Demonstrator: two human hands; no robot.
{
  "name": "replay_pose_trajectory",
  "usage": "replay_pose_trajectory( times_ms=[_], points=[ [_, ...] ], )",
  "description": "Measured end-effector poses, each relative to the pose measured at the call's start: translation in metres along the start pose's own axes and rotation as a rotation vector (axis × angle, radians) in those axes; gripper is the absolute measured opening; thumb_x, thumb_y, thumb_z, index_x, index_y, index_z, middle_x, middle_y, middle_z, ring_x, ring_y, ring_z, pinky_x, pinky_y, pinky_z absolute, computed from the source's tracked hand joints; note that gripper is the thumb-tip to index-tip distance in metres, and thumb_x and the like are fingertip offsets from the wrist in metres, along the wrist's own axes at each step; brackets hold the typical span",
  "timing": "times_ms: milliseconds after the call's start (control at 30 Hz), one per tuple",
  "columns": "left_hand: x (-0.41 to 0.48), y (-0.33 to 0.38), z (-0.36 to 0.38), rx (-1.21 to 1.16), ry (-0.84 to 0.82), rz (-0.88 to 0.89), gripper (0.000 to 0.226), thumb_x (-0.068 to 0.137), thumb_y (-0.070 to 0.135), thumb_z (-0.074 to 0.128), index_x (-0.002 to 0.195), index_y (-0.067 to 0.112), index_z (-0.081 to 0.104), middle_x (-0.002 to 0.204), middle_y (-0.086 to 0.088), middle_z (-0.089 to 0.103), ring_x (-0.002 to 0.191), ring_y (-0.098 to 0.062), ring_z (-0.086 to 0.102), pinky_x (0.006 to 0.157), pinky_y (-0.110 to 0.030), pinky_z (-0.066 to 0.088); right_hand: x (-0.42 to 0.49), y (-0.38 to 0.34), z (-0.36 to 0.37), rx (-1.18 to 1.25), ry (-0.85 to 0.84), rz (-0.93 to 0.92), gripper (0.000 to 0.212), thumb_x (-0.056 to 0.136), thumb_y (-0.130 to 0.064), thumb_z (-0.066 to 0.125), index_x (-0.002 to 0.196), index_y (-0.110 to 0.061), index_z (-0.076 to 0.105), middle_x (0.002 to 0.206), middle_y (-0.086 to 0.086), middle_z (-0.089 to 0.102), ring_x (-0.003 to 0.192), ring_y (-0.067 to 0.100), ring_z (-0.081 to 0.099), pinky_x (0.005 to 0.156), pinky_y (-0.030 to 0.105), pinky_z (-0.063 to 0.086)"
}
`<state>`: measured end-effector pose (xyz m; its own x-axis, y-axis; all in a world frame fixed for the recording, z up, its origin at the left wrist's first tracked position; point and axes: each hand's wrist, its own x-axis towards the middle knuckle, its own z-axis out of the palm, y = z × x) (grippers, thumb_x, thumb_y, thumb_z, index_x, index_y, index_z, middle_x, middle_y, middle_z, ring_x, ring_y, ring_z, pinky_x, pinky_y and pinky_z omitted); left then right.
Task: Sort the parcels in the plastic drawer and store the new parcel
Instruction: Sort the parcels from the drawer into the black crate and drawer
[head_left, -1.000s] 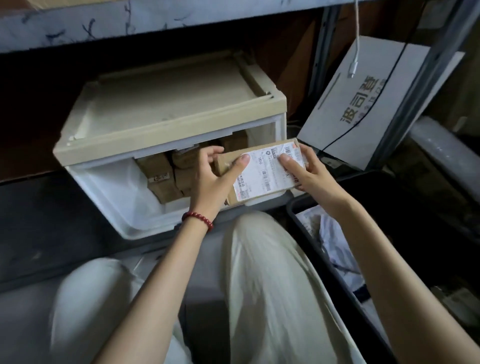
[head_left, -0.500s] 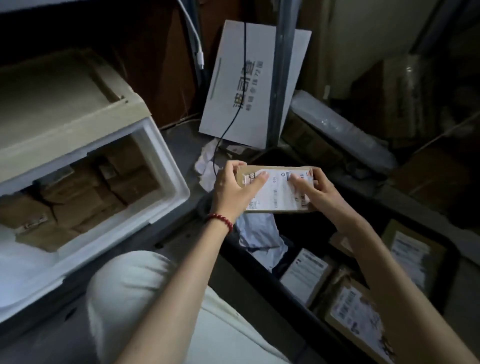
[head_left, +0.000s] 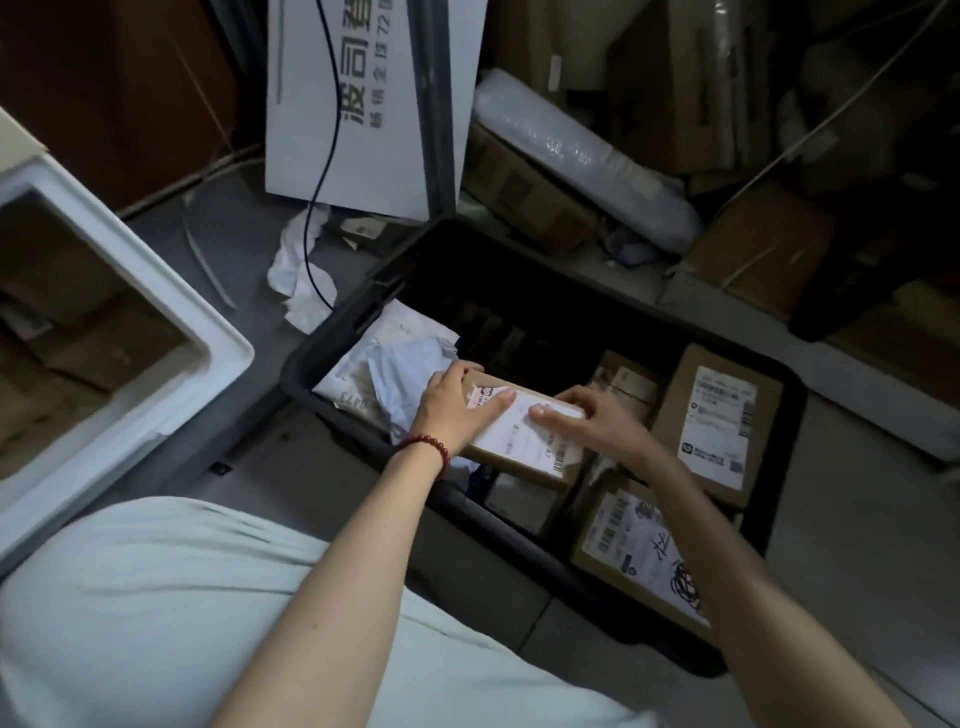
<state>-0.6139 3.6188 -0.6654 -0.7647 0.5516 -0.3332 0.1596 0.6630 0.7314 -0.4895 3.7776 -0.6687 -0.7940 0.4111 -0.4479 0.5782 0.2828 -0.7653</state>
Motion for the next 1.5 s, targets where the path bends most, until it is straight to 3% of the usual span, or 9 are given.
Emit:
replay_pose_trajectory(
  times_ms=[167,333,633,867,1000,1100,1200,1333,1500],
  points=[
    [0.002,-0.013,0.015,0.064,-0.137,0.010,0.058,0.086,0.041,0.066,0.135,0.021,0.042,0.134,-0.007,0.047,0.122,-0.023,0.047,0.094,-0.029,0.039,0.003,0.018,0.007,-0.158,-0.068,0.053,0.048,0.076,-0.064,0.066,0.108,-0.029,0.060,0.098,-0.007,0.066,0.084,0.005,0.063,0.069,0.022,0.052],
    [0.005,-0.019,0.027,0.172,-0.236,0.038,0.046,0.087,0.032,0.067,0.127,0.018,0.049,0.127,-0.006,0.055,0.119,-0.020,0.051,0.095,-0.030,0.043,0.008,0.023,0.018,-0.352,-0.198,0.099,0.049,0.081,-0.061,0.063,0.116,-0.027,0.061,0.112,-0.001,0.066,0.093,0.014,0.064,0.081,0.032,0.055],
    [0.003,-0.022,0.030,0.484,-0.242,0.122,0.039,0.088,0.052,0.056,0.119,0.028,0.053,0.121,-0.002,0.049,0.104,-0.021,0.054,0.081,-0.033,0.045,0.012,0.024,0.018,-0.520,-0.235,0.071,0.051,0.078,-0.069,0.059,0.106,-0.027,0.068,0.107,-0.004,0.070,0.095,0.012,0.064,0.085,0.035,0.055],
    [-0.006,-0.025,0.023,0.531,-0.303,0.146,0.051,0.088,0.051,0.057,0.132,0.028,0.047,0.130,-0.004,0.046,0.115,-0.023,0.052,0.093,-0.039,0.046,0.005,0.016,0.022,-0.650,-0.250,0.065,0.055,0.082,-0.070,0.052,0.112,-0.026,0.064,0.107,-0.003,0.070,0.093,0.014,0.064,0.082,0.039,0.056],
    [-0.013,-0.021,0.024,0.733,-0.180,0.174,0.057,0.089,0.055,0.051,0.137,0.026,0.042,0.134,-0.003,0.047,0.123,-0.025,0.046,0.094,-0.041,0.043,0.003,0.003,0.030,-0.754,-0.222,0.045,0.063,0.083,-0.072,0.048,0.128,-0.028,0.053,0.122,-0.003,0.063,0.103,0.016,0.061,0.081,0.035,0.053],
    [-0.018,-0.015,0.013,0.844,-0.003,0.145,0.050,0.093,0.054,0.044,0.133,0.025,0.046,0.130,-0.001,0.053,0.123,-0.025,0.045,0.097,-0.043,0.035,0.004,-0.019,0.038,-0.769,-0.107,-0.078,0.059,0.087,-0.069,0.046,0.131,-0.029,0.050,0.126,-0.003,0.059,0.108,0.018,0.058,0.078,0.035,0.052],
    [-0.029,-0.014,-0.014,0.892,0.141,0.049,0.043,0.095,0.048,0.042,0.128,0.022,0.051,0.125,-0.001,0.057,0.122,-0.025,0.047,0.100,-0.045,0.028,0.009,-0.046,0.052,-0.814,-0.014,-0.215,0.051,0.093,-0.060,0.042,0.132,-0.028,0.050,0.126,-0.004,0.061,0.111,0.018,0.058,0.086,0.039,0.051],
    [-0.048,-0.024,-0.056,0.825,0.268,-0.098,0.039,0.094,0.045,0.042,0.122,0.022,0.055,0.120,-0.002,0.061,0.118,-0.024,0.049,0.099,-0.045,0.029,0.012,-0.082,0.072,-0.844,0.021,-0.316,0.045,0.097,-0.051,0.042,0.134,-0.027,0.049,0.130,-0.005,0.060,0.115,0.019,0.058,0.095,0.043,0.048],
    [-0.088,-0.045,-0.125,0.709,0.455,-0.230,0.036,0.092,0.047,0.046,0.118,0.026,0.058,0.118,-0.001,0.062,0.117,-0.025,0.050,0.097,-0.042,0.031,0.007,-0.134,0.096,-0.863,0.013,-0.456,0.039,0.097,-0.046,0.043,0.130,-0.029,0.052,0.130,-0.005,0.060,0.115,0.020,0.057,0.090,0.041,0.050]
  ],
)
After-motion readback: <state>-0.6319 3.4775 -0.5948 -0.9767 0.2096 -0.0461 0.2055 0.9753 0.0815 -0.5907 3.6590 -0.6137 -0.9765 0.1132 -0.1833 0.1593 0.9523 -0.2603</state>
